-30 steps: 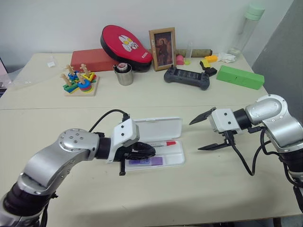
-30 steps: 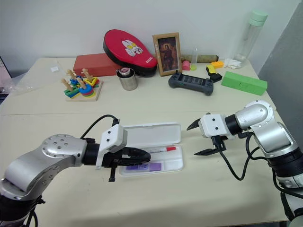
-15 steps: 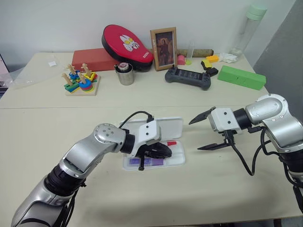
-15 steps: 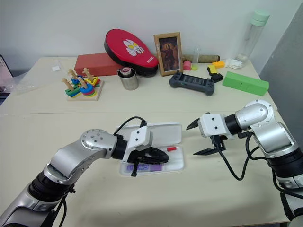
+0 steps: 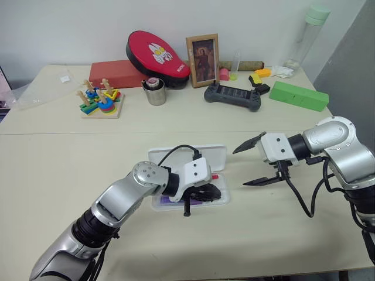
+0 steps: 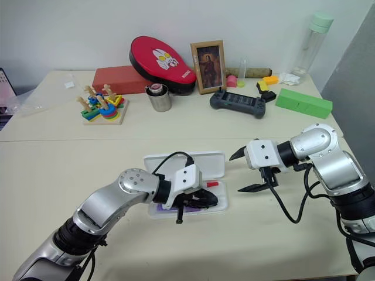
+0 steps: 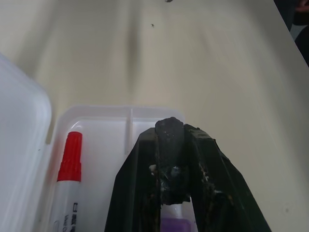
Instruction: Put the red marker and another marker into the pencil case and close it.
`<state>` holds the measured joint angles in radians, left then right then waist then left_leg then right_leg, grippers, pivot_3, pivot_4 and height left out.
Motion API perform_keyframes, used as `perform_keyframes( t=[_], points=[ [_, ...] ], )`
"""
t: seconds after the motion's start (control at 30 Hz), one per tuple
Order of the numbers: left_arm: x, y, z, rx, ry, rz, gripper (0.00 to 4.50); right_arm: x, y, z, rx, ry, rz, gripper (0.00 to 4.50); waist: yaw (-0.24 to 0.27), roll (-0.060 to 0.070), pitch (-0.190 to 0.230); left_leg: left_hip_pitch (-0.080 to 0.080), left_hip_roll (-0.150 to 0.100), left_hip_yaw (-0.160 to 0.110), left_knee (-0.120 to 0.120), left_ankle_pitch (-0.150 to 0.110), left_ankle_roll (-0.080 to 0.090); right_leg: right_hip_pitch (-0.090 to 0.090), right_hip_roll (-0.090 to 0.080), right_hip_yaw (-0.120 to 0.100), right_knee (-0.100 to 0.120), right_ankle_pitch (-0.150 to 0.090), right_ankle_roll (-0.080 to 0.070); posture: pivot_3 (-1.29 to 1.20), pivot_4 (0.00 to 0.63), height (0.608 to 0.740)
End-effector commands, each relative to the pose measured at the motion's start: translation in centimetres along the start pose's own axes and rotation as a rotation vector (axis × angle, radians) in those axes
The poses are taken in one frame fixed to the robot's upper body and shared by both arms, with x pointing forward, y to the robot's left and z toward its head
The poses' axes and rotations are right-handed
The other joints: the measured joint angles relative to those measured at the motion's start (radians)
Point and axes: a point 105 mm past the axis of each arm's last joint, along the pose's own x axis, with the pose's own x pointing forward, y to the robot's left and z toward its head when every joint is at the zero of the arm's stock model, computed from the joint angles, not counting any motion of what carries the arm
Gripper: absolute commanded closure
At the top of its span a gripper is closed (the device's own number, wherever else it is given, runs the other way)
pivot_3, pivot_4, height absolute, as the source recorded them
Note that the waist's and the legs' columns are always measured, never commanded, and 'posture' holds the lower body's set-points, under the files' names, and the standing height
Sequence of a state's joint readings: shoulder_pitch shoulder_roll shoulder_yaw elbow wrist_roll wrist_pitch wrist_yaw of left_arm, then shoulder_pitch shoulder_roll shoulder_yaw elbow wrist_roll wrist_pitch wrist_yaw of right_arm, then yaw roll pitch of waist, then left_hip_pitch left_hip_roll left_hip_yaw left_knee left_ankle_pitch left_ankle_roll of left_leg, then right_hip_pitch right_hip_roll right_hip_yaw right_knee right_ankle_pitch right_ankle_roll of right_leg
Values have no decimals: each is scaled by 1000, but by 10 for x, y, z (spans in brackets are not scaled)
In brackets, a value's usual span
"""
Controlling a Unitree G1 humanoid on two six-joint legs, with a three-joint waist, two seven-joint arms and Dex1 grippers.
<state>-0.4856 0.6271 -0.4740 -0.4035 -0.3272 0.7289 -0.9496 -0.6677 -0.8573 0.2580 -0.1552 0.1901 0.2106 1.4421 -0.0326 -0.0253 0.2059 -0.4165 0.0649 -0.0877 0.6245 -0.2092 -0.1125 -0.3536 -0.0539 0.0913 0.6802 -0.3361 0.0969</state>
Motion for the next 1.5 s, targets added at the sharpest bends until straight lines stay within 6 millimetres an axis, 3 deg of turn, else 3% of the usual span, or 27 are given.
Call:
perform_keyframes(
  t=[0.03, 0.47, 0.63, 1.0, 1.3, 1.4, 1.5],
  points=[
    [1, 0, 7, 54, -21, 17, 3711, -7, -4, 11, -38, -23, -25, 0, 0, 0, 0, 0, 0, 0, 0, 0, 0, 0, 0, 0, 0, 0, 0, 0, 150, 740],
    [-1, 0, 13, 59, -56, 18, 783, -6, -5, 13, -30, -33, -33, 0, 0, 0, 0, 0, 0, 0, 0, 0, 0, 0, 0, 0, 0, 0, 0, 0, 150, 740],
    [-17, 1, 29, 52, -111, 37, 51, -8, -8, 17, -14, -56, -49, 0, 0, 0, 0, 0, 0, 0, 0, 0, 0, 0, 0, 0, 0, 0, 0, 0, 150, 740],
    [-96, -18, 61, 7, -196, 125, 51, -17, -23, 35, 59, -155, -88, 0, -2, 0, 0, 0, 0, 0, 0, 0, 0, 0, 0, 0, 0, 0, 0, 0, 150, 740],
    [-189, -11, 57, -94, -157, 500, 51, -21, -43, 39, 111, -208, -188, 0, -3, 0, 1, 0, 0, 0, 0, 0, 0, 0, 0, 0, 0, 0, 0, 0, 150, 740],
    [-207, -21, 43, -163, -135, 586, 51, -20, -59, 39, 142, -230, -254, 0, -9, 0, 1, 0, 0, 0, -1, 0, 0, -1, 0, 0, 0, 0, 0, 0, 150, 740],
    [-212, -34, 34, -204, -100, 600, 51, -16, -68, 35, 176, -218, -279, 0, -19, 0, 1, 0, 1, 0, -2, 0, 0, -2, 0, 0, 0, 0, 0, 0, 150, 740]
  ],
)
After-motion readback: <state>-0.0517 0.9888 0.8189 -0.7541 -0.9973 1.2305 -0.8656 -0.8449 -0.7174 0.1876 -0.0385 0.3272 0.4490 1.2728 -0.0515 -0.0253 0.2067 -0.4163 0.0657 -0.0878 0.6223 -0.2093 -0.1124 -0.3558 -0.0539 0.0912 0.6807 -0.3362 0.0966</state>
